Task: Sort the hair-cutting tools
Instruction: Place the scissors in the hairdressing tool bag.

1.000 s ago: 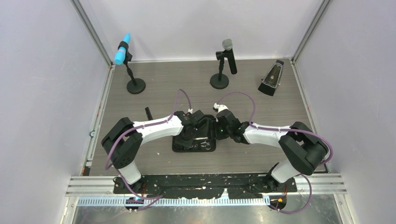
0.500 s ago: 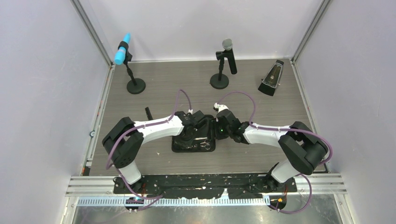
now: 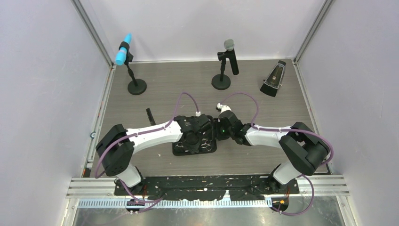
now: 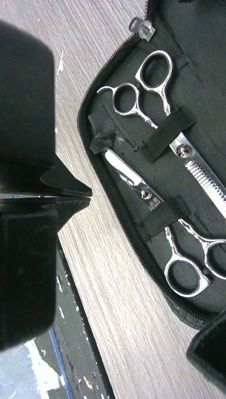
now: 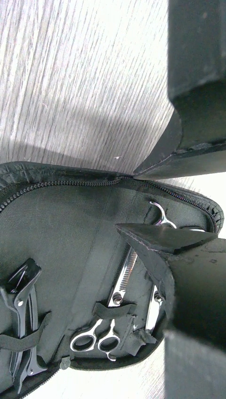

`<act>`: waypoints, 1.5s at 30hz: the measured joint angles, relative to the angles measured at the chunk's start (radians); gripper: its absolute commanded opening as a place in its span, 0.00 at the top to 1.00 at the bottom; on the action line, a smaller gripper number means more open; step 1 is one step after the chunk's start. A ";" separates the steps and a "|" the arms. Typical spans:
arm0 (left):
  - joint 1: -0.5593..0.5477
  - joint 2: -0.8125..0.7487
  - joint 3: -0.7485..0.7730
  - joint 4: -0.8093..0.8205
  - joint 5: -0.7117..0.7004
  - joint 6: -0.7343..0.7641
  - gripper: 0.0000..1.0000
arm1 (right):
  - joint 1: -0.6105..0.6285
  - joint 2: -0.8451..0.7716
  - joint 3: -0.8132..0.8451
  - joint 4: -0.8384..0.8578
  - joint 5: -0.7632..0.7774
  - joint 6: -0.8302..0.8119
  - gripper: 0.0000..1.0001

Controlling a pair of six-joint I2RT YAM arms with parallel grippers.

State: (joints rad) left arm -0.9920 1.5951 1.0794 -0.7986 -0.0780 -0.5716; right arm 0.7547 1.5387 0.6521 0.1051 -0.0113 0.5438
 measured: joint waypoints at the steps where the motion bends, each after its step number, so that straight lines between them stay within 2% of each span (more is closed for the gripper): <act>1: 0.000 0.000 0.000 -0.002 -0.005 0.000 0.91 | -0.001 0.000 -0.003 0.005 0.000 0.004 0.56; 5: 0.000 0.000 0.000 -0.011 -0.073 0.000 0.73 | -0.004 0.000 -0.010 0.024 -0.006 0.010 0.56; 9: 0.004 0.005 0.000 -0.029 -0.141 0.005 0.64 | -0.004 0.007 -0.012 0.044 -0.011 0.013 0.56; 18: 0.005 0.082 -0.001 -0.044 -0.169 0.032 0.63 | -0.008 0.011 -0.018 0.064 -0.020 0.016 0.56; 25: 0.005 0.099 -0.028 -0.048 -0.168 0.033 0.66 | -0.018 0.011 -0.030 0.089 -0.032 0.031 0.56; 29: 0.006 0.098 -0.045 -0.043 -0.168 0.029 0.72 | -0.019 0.011 -0.036 0.102 -0.035 0.035 0.56; 38: 0.016 0.096 -0.045 -0.051 -0.165 0.050 0.99 | -0.019 0.013 -0.043 0.121 -0.035 0.039 0.57; 45: 0.069 0.027 -0.106 -0.043 -0.153 0.071 1.00 | -0.019 0.013 -0.045 0.126 -0.035 0.039 0.57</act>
State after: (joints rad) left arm -0.9234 1.6218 0.9733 -0.8421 -0.2314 -0.5007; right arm 0.7353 1.5520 0.6071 0.2314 -0.0467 0.5831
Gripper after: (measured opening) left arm 0.013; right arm 0.438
